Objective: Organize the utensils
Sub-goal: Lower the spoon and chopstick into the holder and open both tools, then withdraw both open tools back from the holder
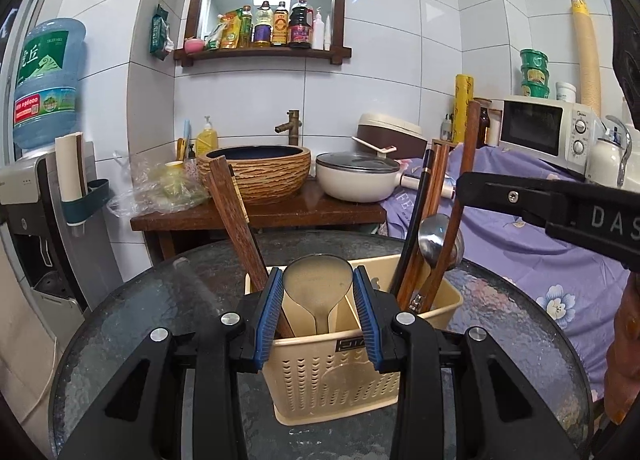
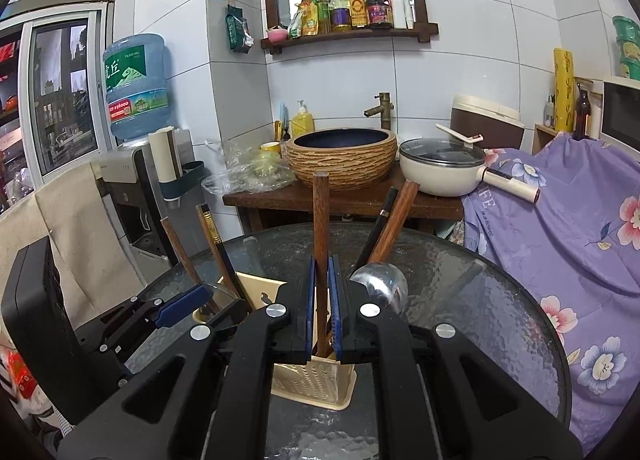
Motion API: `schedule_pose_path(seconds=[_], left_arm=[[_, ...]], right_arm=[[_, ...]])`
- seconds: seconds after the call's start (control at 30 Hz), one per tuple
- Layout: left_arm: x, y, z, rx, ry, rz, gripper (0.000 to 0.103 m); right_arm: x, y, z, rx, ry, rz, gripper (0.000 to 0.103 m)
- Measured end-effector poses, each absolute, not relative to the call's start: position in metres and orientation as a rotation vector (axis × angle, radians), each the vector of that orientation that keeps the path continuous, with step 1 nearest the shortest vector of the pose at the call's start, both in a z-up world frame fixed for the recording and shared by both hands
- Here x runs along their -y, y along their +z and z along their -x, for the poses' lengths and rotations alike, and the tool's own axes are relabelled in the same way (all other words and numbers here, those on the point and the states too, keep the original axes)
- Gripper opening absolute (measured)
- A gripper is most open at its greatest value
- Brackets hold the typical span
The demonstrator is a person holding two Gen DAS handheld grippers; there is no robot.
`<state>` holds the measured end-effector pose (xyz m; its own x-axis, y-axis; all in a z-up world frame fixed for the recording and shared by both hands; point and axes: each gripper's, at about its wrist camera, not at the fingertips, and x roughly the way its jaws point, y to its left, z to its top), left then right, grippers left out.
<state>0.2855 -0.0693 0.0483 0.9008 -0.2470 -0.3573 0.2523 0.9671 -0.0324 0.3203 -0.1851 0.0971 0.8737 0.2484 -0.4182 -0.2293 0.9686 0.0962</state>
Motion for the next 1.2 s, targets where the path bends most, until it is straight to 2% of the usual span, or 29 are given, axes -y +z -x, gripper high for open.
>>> schedule_pose_path(seconds=[0.07,0.13,0.2,0.27,0.33,0.37,0.5,0.53,0.6,0.67,0.73,0.93,1.03,1.2], left_arm=[[0.069,0.047,-0.284,-0.366,-0.270,-0.022,0.036],[0.070,0.047,-0.281,-0.359,-0.270,-0.041,0.042],[0.070,0.048,-0.276,-0.346,-0.279,-0.052,0.053],[0.070,0.049,-0.270,-0.326,-0.280,-0.063,0.056],[0.069,0.052,-0.265,-0.312,-0.287,-0.062,0.059],[0.067,0.054,-0.261,-0.305,-0.288,-0.053,0.061],[0.056,0.058,-0.247,-0.292,-0.284,-0.013,0.068],[0.053,0.059,-0.243,-0.288,-0.280,-0.005,0.071],[0.046,0.061,-0.229,-0.275,-0.271,0.017,0.086],[0.039,0.062,-0.212,-0.253,-0.260,0.025,0.095],[0.031,0.061,-0.194,-0.240,-0.254,0.007,0.097],[0.007,0.041,-0.144,-0.262,-0.227,-0.025,0.097],[-0.010,0.026,-0.112,-0.267,-0.211,0.044,0.097],[-0.019,-0.003,-0.070,-0.358,-0.174,0.057,0.097]], right_arm=[[0.185,0.096,-0.320,-0.433,0.243,-0.041,0.008],[0.186,0.096,-0.320,-0.430,0.237,-0.042,0.008],[0.187,0.097,-0.320,-0.429,0.235,-0.045,0.008],[0.186,0.098,-0.318,-0.424,0.242,-0.040,0.013],[0.186,0.099,-0.315,-0.409,0.241,-0.040,0.041],[0.187,0.100,-0.312,-0.395,0.244,-0.046,0.046],[0.190,0.104,-0.299,-0.364,0.246,-0.050,0.051],[0.191,0.105,-0.293,-0.354,0.244,-0.049,0.059],[0.193,0.105,-0.276,-0.327,0.238,-0.051,0.069],[0.194,0.104,-0.259,-0.311,0.228,-0.047,0.080],[0.193,0.101,-0.238,-0.288,0.218,-0.028,0.095],[0.195,0.072,-0.162,-0.234,0.231,-0.002,0.097],[0.198,0.046,-0.122,-0.221,0.217,0.005,0.097],[0.206,0.004,-0.061,-0.226,0.167,-0.009,0.097]])
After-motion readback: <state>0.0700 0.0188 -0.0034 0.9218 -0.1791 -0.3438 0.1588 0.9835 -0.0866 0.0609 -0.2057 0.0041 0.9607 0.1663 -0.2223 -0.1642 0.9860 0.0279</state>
